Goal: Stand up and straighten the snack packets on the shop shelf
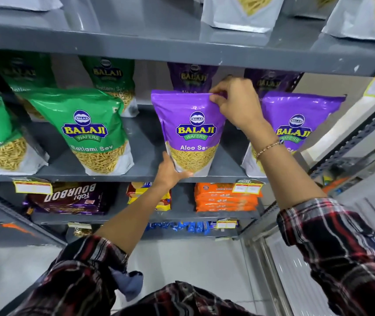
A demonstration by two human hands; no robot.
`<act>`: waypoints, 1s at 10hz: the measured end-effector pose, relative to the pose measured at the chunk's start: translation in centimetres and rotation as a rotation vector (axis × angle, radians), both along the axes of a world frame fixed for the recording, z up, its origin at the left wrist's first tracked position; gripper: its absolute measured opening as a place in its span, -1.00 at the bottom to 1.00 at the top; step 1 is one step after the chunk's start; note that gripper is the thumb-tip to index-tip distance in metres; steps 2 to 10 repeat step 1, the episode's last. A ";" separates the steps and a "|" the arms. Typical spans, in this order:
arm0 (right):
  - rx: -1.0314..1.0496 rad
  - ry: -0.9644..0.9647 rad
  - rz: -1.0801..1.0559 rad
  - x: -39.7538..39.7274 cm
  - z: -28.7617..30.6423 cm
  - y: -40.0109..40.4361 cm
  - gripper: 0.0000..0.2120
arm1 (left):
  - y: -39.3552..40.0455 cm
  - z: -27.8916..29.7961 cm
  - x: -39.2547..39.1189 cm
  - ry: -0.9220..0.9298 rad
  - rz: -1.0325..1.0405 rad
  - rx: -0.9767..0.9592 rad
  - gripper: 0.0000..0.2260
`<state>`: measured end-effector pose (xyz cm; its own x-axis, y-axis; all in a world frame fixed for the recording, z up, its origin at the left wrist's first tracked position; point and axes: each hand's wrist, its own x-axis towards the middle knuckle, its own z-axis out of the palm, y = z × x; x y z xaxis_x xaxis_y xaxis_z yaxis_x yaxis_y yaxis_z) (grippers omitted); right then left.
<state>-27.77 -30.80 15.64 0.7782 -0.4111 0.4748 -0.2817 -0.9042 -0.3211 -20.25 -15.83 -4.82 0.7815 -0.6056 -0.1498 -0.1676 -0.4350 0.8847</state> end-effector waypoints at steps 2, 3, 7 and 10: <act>-0.121 -0.236 -0.035 -1.0 -3.6 2.7 -0.71 | 1.1 -0.3 -0.7 0.055 -0.004 -0.095 -0.06; -0.121 -0.236 -0.035 -1.0 -3.6 2.7 -0.71 | 1.1 -0.3 -0.7 0.055 -0.004 -0.095 -0.06; -0.121 -0.236 -0.035 -1.0 -3.6 2.7 -0.71 | 1.1 -0.3 -0.7 0.055 -0.004 -0.095 -0.06; -0.121 -0.236 -0.035 -1.0 -3.6 2.7 -0.71 | 1.1 -0.3 -0.7 0.055 -0.004 -0.095 -0.06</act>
